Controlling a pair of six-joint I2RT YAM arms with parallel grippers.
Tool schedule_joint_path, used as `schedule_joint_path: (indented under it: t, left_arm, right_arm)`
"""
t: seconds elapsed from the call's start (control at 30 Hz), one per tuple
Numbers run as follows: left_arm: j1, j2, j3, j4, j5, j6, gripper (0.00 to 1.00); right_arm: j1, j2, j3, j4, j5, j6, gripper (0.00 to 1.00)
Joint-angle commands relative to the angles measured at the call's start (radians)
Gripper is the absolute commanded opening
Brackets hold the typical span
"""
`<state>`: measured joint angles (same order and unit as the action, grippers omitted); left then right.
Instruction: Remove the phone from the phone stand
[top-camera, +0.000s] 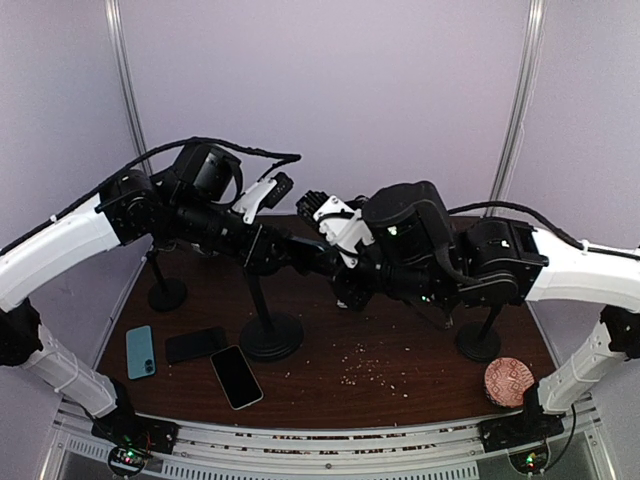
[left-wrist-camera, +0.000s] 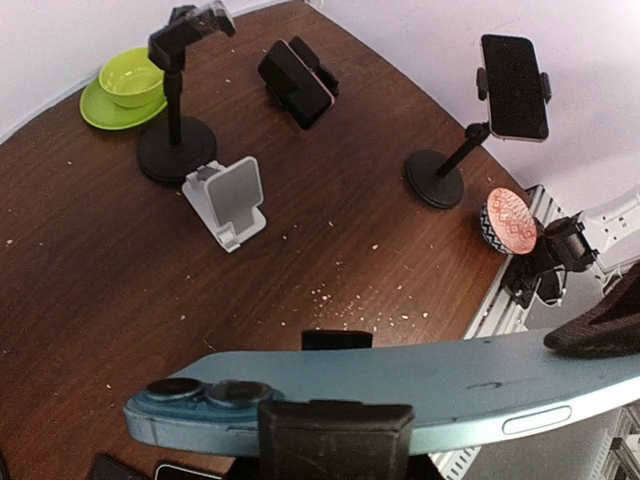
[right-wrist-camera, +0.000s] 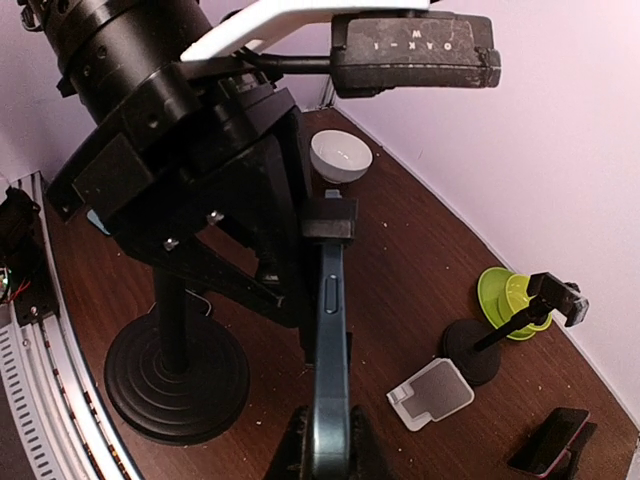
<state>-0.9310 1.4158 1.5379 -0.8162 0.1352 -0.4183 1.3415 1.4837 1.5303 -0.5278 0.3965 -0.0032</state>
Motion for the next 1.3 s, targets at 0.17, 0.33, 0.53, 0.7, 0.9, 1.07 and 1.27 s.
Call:
schedule_joint_path:
  t: [0.17,0.33,0.53,0.7,0.9,1.07,1.27]
  left_arm:
    - [-0.015,-0.031,-0.122,0.283,0.018,-0.162,0.00]
    - [-0.032,-0.007,-0.106,0.306,0.009,-0.236,0.00]
    - [-0.084,0.022,-0.061,0.303,-0.045,-0.288,0.00]
    - [-0.119,0.039,-0.037,0.343,-0.078,-0.331,0.00]
    - [-0.166,0.073,0.023,0.336,-0.134,-0.341,0.00]
    - [-0.185,0.086,0.032,0.331,-0.185,-0.333,0.00]
    - [-0.204,0.133,0.108,0.261,-0.253,-0.307,0.00]
  right_arm:
    - [0.052,-0.140,-0.133,0.097,-0.128,0.023,0.00]
    - [0.052,-0.201,-0.169,0.052,-0.170,0.011,0.00]
    - [0.053,-0.334,-0.310,0.105,-0.210,0.034,0.00]
    - [0.053,-0.419,-0.354,0.099,-0.212,-0.012,0.00]
    - [0.053,-0.498,-0.406,0.090,-0.240,-0.032,0.00]
    - [0.054,-0.529,-0.412,0.055,-0.233,-0.031,0.00]
    - [0.053,-0.557,-0.442,0.078,-0.242,-0.007,0.00]
